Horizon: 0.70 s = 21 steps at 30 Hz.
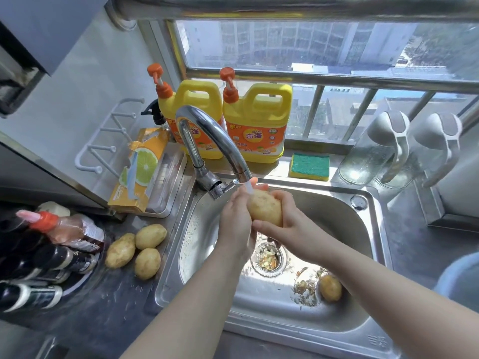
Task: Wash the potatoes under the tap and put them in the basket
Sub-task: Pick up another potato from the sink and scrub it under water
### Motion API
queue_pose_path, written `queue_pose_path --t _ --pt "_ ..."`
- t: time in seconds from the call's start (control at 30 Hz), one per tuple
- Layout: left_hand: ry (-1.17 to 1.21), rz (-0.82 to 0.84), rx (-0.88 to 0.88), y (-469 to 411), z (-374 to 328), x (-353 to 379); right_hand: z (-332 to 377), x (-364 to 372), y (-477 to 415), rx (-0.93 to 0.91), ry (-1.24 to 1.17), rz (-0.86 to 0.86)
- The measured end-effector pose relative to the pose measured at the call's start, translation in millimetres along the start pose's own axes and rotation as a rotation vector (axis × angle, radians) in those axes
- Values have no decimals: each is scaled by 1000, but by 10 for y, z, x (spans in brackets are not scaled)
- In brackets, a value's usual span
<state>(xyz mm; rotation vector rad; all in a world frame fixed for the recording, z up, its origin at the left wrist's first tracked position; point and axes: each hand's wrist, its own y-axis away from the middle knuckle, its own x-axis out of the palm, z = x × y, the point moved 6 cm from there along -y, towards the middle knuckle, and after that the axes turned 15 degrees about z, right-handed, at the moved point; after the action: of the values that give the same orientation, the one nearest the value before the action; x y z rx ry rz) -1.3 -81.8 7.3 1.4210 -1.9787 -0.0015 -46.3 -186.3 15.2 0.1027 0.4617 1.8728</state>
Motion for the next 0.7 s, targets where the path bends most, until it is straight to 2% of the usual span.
queue_pose_path --t 0.1,0.17,0.23,0.33,0.43,0.53,0.63,0.7 --pt "98 150 -65 32 1 0 -101 60 -48 24 -431 85" --pt "112 216 -89 66 11 0 -144 66 -58 38 -556 99" --pt "75 208 -71 74 2 -2 -138 47 -50 48 -402 107" --pt "23 73 -22 23 -17 16 -75 10 -68 22 -20 28" --pt "77 -81 -19 -20 -27 -15 -35 8 -78 -6 42 -23" --pt "176 18 -47 -6 -60 11 -77 14 -82 -20 -206 20" --pt "167 156 -36 42 -51 25 -102 50 -88 -34 -530 114" --pt "104 220 -28 85 -23 38 -112 64 -101 -31 -647 134"
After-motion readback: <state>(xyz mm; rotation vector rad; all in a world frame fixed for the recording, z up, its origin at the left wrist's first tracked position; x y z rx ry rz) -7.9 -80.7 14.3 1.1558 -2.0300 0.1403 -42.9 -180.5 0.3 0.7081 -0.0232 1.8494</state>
